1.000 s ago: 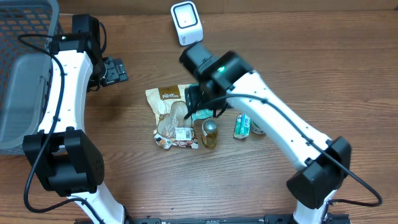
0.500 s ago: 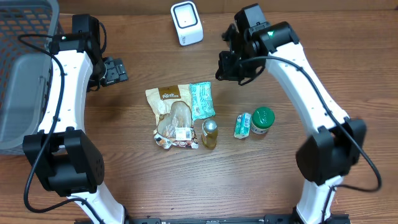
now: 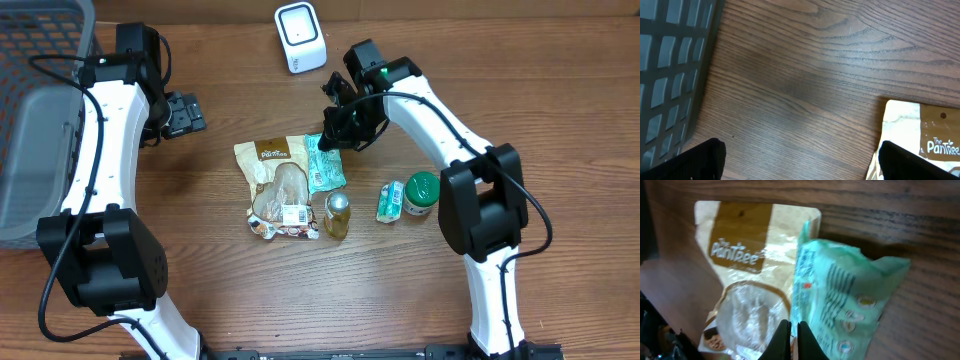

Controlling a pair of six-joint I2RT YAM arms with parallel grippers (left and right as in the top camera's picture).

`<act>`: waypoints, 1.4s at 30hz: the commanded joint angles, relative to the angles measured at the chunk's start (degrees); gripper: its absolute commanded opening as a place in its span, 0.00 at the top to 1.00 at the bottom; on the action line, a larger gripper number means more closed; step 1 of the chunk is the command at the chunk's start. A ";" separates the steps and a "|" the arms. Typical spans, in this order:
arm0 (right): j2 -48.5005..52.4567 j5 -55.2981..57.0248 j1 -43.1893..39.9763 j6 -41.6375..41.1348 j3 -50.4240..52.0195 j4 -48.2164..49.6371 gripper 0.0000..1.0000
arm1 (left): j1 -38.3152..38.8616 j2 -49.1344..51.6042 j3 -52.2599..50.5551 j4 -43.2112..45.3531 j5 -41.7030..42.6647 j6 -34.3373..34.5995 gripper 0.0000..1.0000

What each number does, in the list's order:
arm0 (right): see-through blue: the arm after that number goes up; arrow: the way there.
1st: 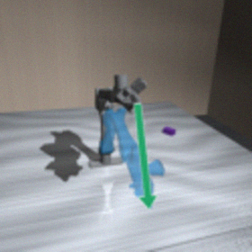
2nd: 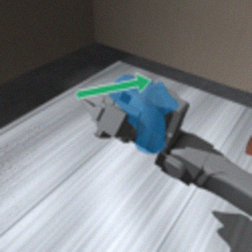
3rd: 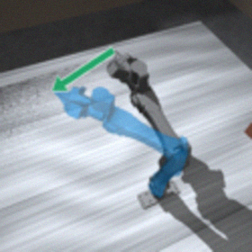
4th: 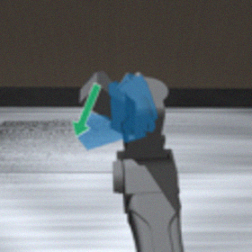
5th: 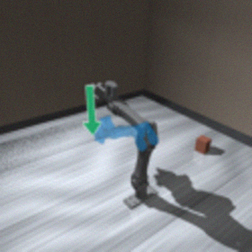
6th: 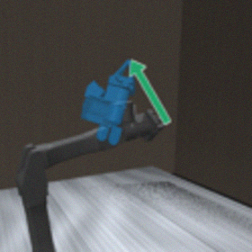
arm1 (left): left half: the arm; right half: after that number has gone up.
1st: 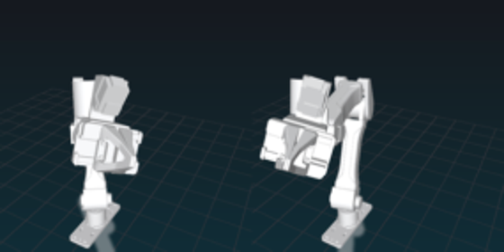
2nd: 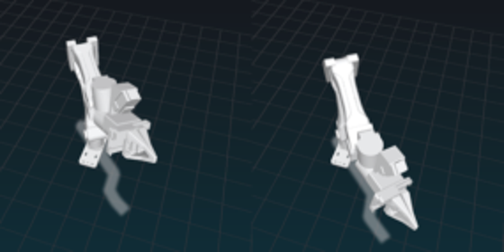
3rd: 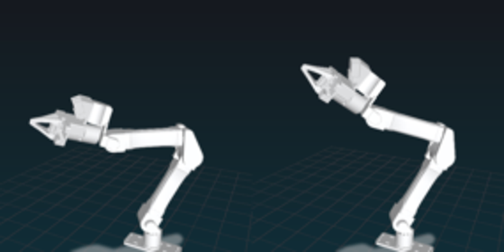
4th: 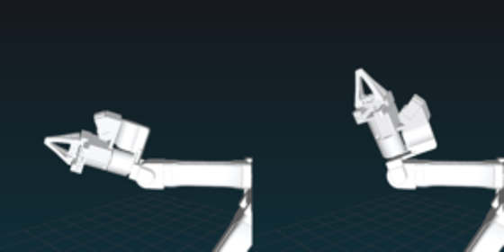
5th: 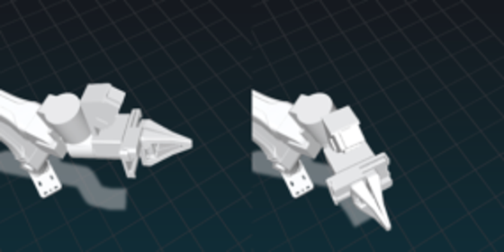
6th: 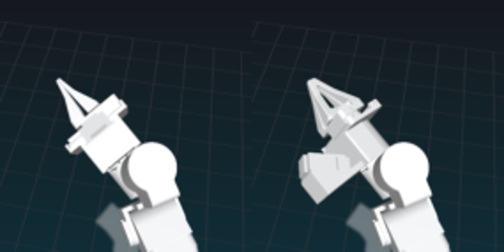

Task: Scan the item barcode
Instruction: 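Move the right gripper over the light-green packet and grasp it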

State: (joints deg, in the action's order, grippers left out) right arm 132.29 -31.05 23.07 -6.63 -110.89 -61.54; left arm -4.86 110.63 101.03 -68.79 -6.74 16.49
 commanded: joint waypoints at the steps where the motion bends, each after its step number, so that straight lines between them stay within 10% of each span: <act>1: 1.53 2.49 0.13 0.11 0.33 0.72 0.96 | 0.33 -0.90 0.92 0.04 -0.74 -0.20 0.01; 15: 2.10 12.79 0.17 -7.19 0.33 2.75 0.96 | 0.33 -0.90 0.92 0.04 -0.74 -0.22 0.00; 26: 2.10 -2.21 0.17 -2.93 0.26 2.32 0.96 | 0.33 -0.90 0.92 0.04 -0.74 -0.20 0.00; 42: 2.25 21.44 -0.85 -11.76 6.80 7.61 0.96 | 0.37 -0.90 0.92 0.04 -0.74 -0.22 0.00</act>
State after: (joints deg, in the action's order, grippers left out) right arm 133.56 -21.26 23.16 -14.76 -106.08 -53.58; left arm -4.86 110.63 101.03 -68.79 -6.74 16.51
